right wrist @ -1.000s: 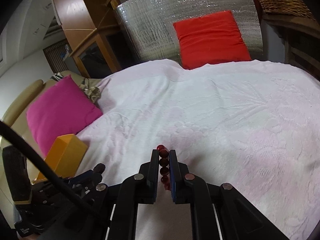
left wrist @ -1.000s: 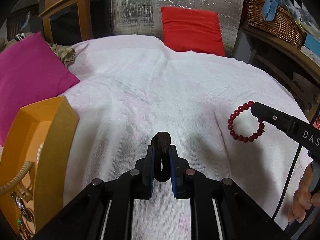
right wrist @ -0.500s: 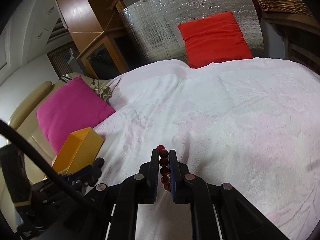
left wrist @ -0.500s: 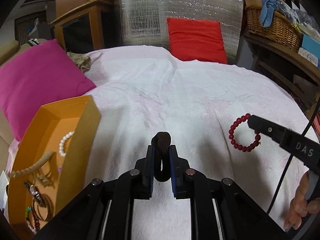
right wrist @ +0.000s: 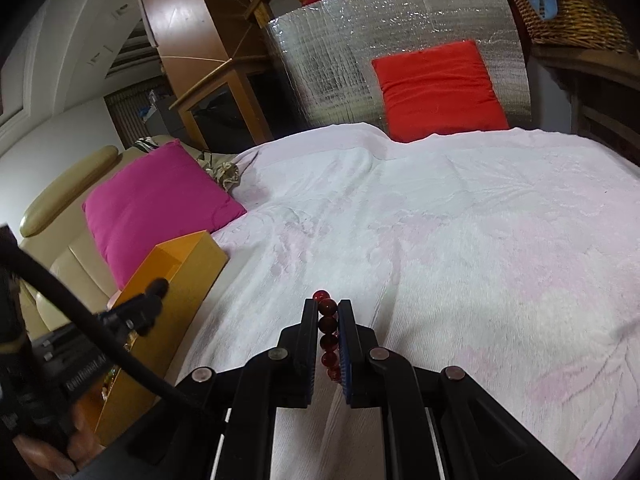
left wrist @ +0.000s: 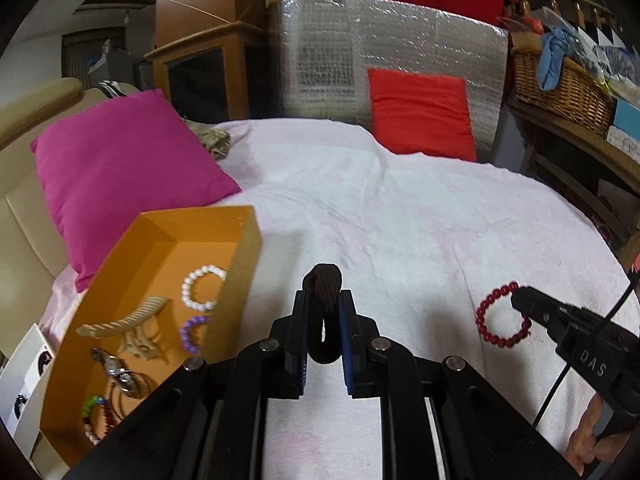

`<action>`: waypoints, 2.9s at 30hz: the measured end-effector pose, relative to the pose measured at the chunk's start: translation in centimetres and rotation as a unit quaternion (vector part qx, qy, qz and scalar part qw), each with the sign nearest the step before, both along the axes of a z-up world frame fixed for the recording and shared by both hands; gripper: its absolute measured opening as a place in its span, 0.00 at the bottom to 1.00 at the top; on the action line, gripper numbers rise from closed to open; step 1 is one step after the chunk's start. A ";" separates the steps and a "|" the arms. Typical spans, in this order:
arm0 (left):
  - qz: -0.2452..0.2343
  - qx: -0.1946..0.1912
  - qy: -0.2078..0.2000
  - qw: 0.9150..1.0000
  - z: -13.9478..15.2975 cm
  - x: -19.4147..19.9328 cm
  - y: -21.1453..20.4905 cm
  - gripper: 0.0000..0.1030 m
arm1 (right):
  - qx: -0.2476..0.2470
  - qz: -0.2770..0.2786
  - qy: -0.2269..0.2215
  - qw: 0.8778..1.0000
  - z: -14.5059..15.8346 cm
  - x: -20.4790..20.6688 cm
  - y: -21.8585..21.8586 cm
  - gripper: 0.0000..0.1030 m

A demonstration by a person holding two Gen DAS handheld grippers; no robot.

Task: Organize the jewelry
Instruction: 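Carry the black hair tie and red bracelet into the orange box with both tools, then open both tools over the box and withdraw them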

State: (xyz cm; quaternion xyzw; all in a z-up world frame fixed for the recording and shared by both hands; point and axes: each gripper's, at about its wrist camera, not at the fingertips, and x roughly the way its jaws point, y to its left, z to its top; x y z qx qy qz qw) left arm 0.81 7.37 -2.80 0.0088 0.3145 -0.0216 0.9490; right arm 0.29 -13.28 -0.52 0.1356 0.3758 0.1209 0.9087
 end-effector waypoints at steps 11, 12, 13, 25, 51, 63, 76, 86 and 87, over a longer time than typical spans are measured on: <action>0.050 -0.011 -0.034 0.998 2.3 -1.9 4.9 0.14 | 0.007 0.033 -0.012 0.999 1.9 -1.3 4.2 0.10; 0.057 -0.011 -0.038 0.998 2.4 -2.1 5.5 0.14 | 0.004 0.041 -0.015 0.999 2.2 -1.3 5.0 0.10; 0.062 -0.010 -0.040 0.997 2.5 -2.2 6.0 0.14 | 0.003 0.046 -0.017 0.999 2.4 -1.4 5.5 0.10; 0.126 -0.006 -0.048 0.991 2.3 -3.3 12.3 0.14 | 0.014 0.121 -0.051 0.991 5.7 -0.7 14.2 0.10; 0.188 -0.049 0.061 0.979 -2.6 -2.8 18.6 0.14 | 0.056 0.207 -0.001 0.977 3.4 1.3 24.2 0.11; 0.223 -0.050 0.104 0.968 -4.3 -2.4 19.4 0.51 | 0.058 0.195 0.067 0.977 -0.1 2.4 24.3 0.13; 0.286 -0.014 0.006 0.958 1.9 -6.9 19.8 0.76 | 0.045 0.197 0.033 0.979 4.1 0.5 20.9 0.22; 0.307 -0.005 -0.020 0.951 6.2 -12.9 19.6 0.83 | 0.030 0.219 -0.040 0.974 11.3 -4.9 18.9 0.59; 0.306 0.004 -0.023 0.952 6.5 -13.4 19.4 0.83 | 0.027 0.220 -0.043 0.974 11.8 -5.6 18.9 0.59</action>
